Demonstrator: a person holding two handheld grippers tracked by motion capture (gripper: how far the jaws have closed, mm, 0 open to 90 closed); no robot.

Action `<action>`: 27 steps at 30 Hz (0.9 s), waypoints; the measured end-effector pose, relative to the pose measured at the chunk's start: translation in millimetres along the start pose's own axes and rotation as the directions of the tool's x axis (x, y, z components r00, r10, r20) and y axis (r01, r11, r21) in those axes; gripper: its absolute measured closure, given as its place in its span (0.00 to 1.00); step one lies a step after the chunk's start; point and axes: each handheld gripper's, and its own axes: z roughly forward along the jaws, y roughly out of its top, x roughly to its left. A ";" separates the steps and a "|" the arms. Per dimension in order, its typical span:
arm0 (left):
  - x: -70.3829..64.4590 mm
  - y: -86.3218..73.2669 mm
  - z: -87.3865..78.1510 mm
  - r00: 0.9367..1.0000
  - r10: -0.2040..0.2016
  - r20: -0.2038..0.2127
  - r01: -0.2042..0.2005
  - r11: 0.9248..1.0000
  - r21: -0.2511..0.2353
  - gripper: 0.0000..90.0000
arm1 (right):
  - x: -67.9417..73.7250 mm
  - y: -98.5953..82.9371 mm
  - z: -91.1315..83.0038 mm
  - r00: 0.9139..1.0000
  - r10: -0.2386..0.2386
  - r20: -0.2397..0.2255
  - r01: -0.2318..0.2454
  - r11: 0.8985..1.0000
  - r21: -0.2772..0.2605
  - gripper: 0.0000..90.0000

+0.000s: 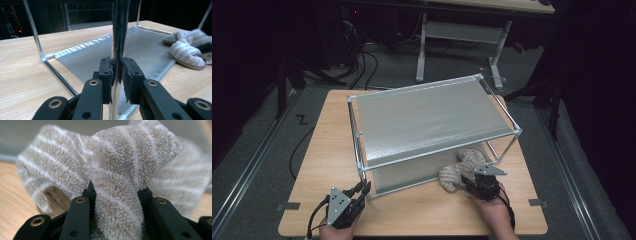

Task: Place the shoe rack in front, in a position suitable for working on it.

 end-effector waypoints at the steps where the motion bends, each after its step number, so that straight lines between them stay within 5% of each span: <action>1: -1.1 0.1 0.3 1.000 0.006 0.005 -0.006 1.000 0.001 0.86 | 0.4 0.3 -5.5 1.000 -0.001 0.018 0.002 1.000 -0.030 0.72; 6: -3.0 0.1 2.1 1.000 0.009 0.017 -0.009 1.000 -0.004 0.85 | -0.6 2.9 -35.6 0.997 0.024 0.073 -0.010 0.983 -0.185 0.72; 12: -2.8 0.4 5.0 1.000 0.008 0.020 -0.008 1.000 -0.007 0.84 | -2.0 1.8 -66.9 0.989 0.046 0.139 0.000 0.949 -0.315 0.72; 27: -2.8 0.9 7.8 1.000 0.002 0.017 -0.002 1.000 -0.010 0.85 | 4.4 1.1 -125.6 0.972 0.088 0.217 0.032 0.868 -0.496 0.72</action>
